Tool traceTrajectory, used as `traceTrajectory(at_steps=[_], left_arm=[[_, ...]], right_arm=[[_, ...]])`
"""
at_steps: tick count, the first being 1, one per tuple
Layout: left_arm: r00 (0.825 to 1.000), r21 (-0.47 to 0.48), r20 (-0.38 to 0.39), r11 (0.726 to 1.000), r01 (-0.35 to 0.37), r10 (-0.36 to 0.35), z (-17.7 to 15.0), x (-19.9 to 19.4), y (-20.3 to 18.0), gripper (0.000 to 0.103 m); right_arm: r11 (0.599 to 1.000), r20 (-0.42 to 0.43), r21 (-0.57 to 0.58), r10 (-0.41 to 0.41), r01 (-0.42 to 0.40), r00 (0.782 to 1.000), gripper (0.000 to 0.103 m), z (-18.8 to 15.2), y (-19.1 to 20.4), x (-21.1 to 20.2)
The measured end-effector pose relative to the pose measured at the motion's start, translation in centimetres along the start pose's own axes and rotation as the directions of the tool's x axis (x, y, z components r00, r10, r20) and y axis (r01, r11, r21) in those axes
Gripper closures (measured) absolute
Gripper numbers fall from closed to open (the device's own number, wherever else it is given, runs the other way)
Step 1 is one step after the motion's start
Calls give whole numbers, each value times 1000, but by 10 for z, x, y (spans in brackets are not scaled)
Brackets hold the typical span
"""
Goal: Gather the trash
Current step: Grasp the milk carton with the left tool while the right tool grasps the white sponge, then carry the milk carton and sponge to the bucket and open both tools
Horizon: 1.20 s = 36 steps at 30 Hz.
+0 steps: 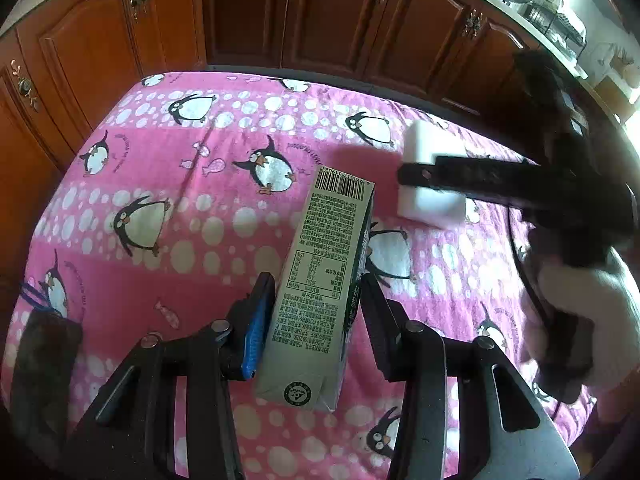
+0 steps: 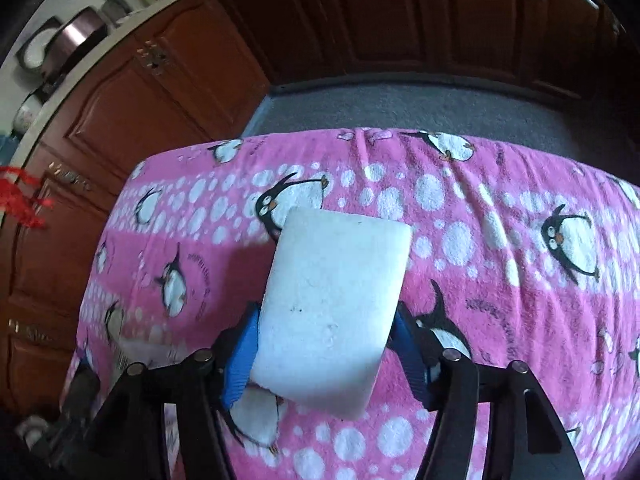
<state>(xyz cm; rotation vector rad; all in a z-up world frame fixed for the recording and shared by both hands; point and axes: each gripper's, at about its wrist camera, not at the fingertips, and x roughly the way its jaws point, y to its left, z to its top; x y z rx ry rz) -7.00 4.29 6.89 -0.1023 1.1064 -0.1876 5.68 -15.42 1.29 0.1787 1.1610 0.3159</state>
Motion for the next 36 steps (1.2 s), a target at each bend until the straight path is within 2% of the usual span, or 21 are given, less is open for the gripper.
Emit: traceTrajectory(at_steps=[3, 7, 11, 19, 28, 36], left_arm=[[1000, 0, 1, 1000, 11, -11, 1, -1, -7, 61], [1000, 25, 13, 999, 26, -27, 2, -4, -25, 61], [999, 59, 11, 997, 49, -50, -1, -7, -48, 61], [994, 174, -2, 979, 105, -106, -11, -10, -122, 62], [984, 317, -36, 932, 177, -174, -22, -8, -212, 62], [960, 419, -87, 864, 279, -267, -31, -10, -305, 62]], right_arm=[[999, 8, -22, 30, -30, 1000, 44, -14, -9, -23], [998, 12, -57, 30, -29, 999, 44, -43, -24, -59], [998, 16, -45, 37, -36, 999, 44, -72, -45, -85], [1000, 41, 20, 13, -14, 999, 44, -124, -95, -135], [987, 119, 151, -67, 49, 991, 44, -166, -168, -197], [948, 160, 291, -186, 133, 969, 43, -204, -248, -258]])
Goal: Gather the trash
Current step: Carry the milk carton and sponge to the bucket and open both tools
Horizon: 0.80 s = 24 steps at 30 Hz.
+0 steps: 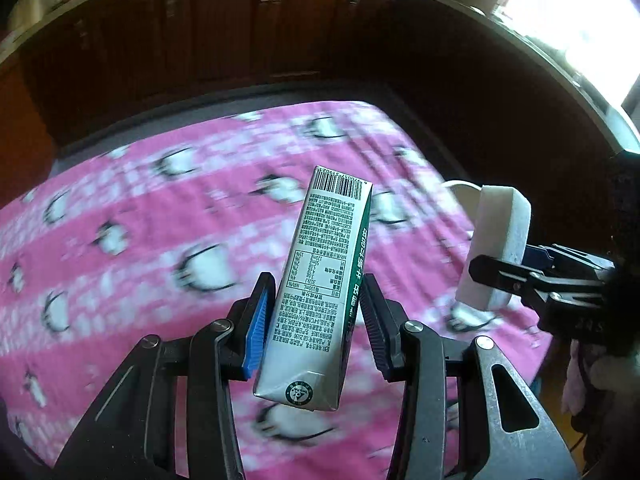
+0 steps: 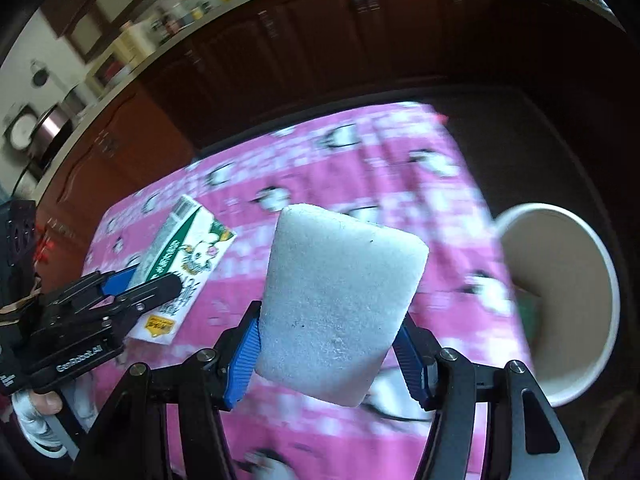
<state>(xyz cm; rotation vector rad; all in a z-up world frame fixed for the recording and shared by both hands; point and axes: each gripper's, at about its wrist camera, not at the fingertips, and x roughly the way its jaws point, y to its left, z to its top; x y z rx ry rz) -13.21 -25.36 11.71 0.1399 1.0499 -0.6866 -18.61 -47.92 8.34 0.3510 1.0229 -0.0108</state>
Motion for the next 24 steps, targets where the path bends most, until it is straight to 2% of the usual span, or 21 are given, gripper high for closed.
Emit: traceTrajectory(at_steps=[6, 12, 18, 24], left_arm=[[997, 87, -24, 993, 77, -76, 23, 24, -65, 62], [987, 105, -68, 983, 151, -145, 42, 54, -114, 62], [973, 105, -105, 971, 215, -205, 54, 79, -150, 62], [971, 103, -107, 969, 222, -211, 63, 94, -169, 62]], right_arm=[[989, 28, 111, -106, 102, 994, 43, -4, -73, -26], [966, -6, 192, -178, 176, 984, 43, -11, -132, -27], [946, -19, 244, -215, 213, 977, 43, -18, -165, -23], [932, -23, 282, -230, 227, 973, 42, -24, -186, -25]])
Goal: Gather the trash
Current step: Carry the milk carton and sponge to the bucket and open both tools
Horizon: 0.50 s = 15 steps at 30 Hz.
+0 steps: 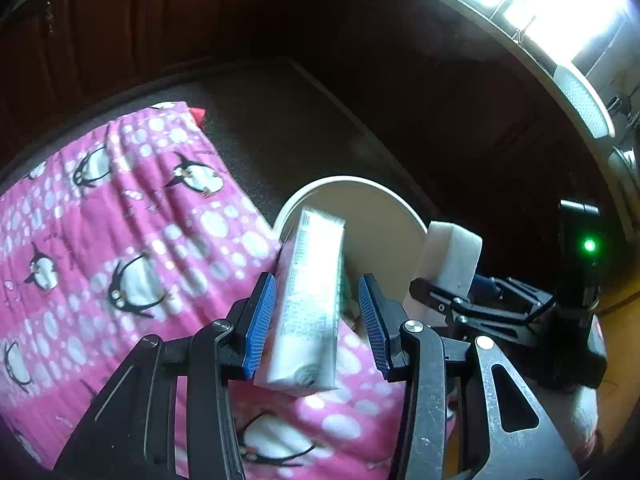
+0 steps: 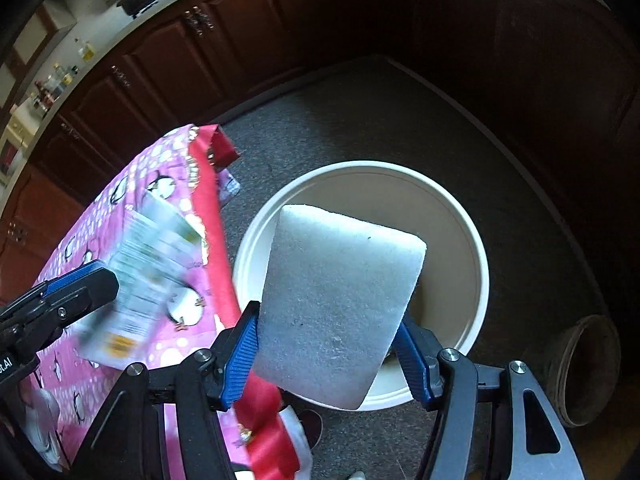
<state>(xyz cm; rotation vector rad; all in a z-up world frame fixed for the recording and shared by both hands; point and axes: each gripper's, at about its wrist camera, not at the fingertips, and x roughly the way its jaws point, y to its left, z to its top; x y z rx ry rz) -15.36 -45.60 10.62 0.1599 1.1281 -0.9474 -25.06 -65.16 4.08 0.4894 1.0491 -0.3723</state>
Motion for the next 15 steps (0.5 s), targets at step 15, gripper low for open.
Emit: traceTrajectory(at_steps=[15], left_arm=[[1000, 1, 22, 1000, 3, -3, -3, 13, -8, 60]], right_arm=[[996, 17, 78, 39, -40, 999, 38, -8, -17, 3]])
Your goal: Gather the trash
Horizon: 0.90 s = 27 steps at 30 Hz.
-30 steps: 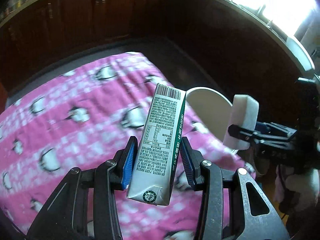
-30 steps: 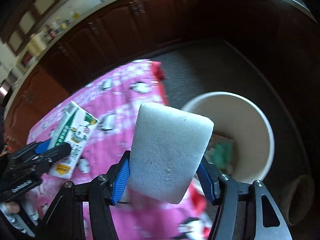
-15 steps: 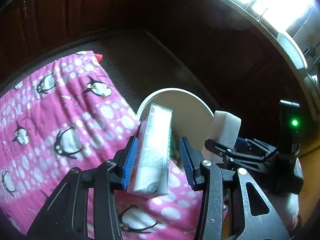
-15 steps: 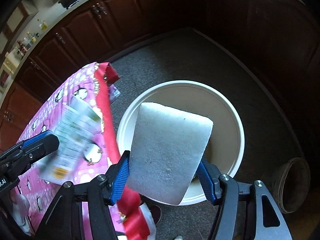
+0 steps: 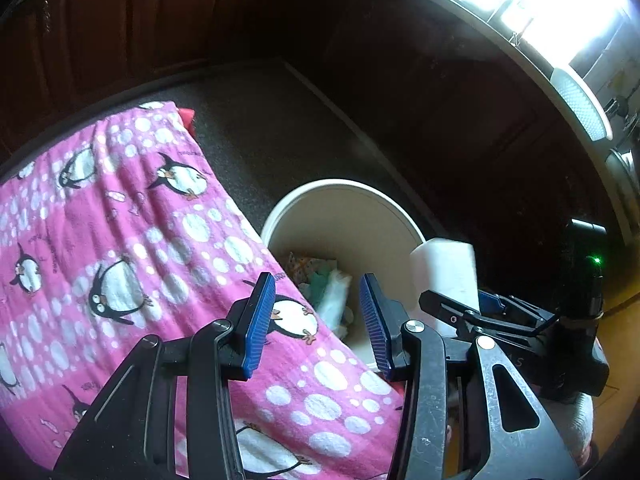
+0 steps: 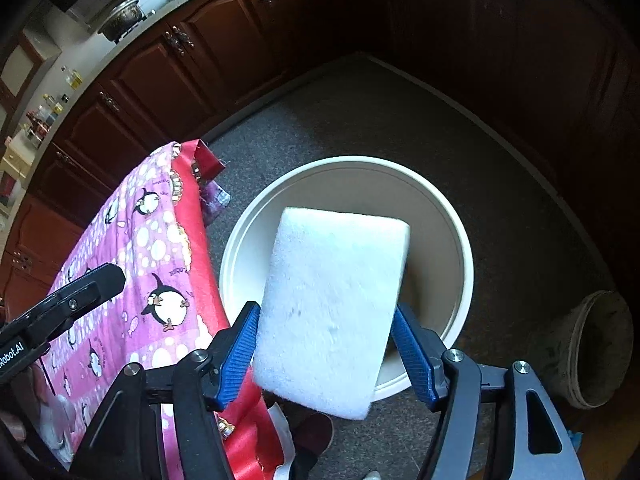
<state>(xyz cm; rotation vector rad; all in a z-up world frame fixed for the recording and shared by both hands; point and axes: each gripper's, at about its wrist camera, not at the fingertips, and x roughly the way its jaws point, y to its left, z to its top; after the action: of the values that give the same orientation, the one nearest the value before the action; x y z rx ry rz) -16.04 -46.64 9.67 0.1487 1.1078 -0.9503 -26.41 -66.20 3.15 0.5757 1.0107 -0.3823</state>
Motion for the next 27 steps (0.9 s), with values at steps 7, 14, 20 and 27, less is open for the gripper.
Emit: traceTrajectory(at_steps=[7, 14, 20, 27], left_arm=[[999, 2, 41, 1000, -23, 23, -10, -15, 10, 35], [997, 32, 68, 998, -49, 47, -20, -30, 11, 32], [984, 32, 151, 994, -102, 96, -27, -59, 12, 32], [938, 50, 274, 971, -232, 210, -37, -95, 4, 32]], right_arm=[[1000, 24, -4, 18, -17, 1000, 35, -1, 10, -2], [999, 123, -36, 33, -28, 992, 34, -13, 26, -29], [998, 206, -56, -11, 23, 978, 34, -26, 42, -52], [997, 316, -67, -14, 37, 948, 34, -38, 55, -81]])
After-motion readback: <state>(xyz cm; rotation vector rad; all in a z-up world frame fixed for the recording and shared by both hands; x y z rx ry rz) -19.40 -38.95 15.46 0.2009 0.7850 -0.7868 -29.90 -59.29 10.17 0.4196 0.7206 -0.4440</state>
